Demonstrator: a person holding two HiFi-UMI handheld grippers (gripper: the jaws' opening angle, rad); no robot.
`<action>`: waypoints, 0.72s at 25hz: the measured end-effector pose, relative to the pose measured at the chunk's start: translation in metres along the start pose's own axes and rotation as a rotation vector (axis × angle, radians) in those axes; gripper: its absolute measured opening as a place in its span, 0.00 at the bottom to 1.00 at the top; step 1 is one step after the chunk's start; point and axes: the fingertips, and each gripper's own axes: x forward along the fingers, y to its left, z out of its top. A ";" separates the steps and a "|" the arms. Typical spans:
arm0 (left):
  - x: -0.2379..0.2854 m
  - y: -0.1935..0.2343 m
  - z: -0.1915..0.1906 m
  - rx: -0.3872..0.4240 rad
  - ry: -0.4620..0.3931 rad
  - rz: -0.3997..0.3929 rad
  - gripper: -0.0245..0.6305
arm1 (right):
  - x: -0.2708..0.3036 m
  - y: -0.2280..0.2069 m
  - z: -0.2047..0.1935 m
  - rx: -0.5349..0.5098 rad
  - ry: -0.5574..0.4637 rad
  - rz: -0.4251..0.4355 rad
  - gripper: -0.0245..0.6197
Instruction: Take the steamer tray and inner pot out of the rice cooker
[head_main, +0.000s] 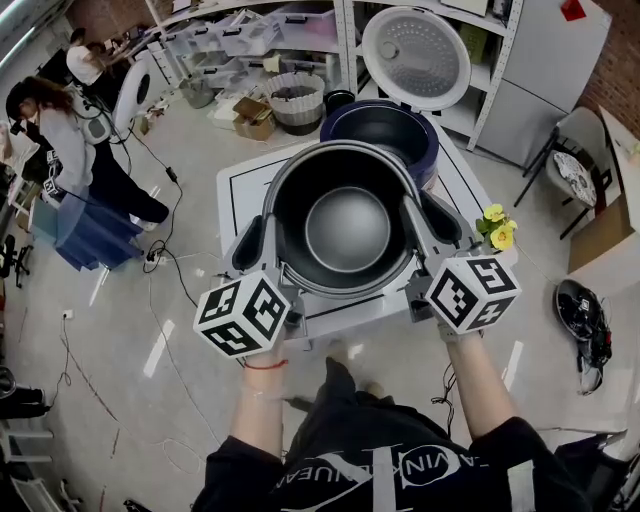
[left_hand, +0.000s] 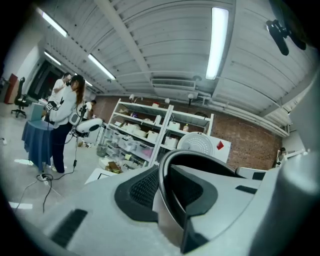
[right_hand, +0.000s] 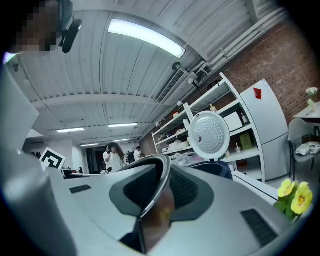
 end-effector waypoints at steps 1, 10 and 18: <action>-0.002 0.001 -0.006 -0.003 0.009 0.004 0.14 | -0.002 -0.001 -0.005 0.004 0.009 -0.001 0.15; 0.000 0.010 -0.063 -0.038 0.110 0.025 0.13 | -0.016 -0.019 -0.051 0.041 0.075 -0.015 0.14; 0.009 0.023 -0.118 -0.052 0.213 0.040 0.13 | -0.020 -0.038 -0.099 0.088 0.153 -0.035 0.13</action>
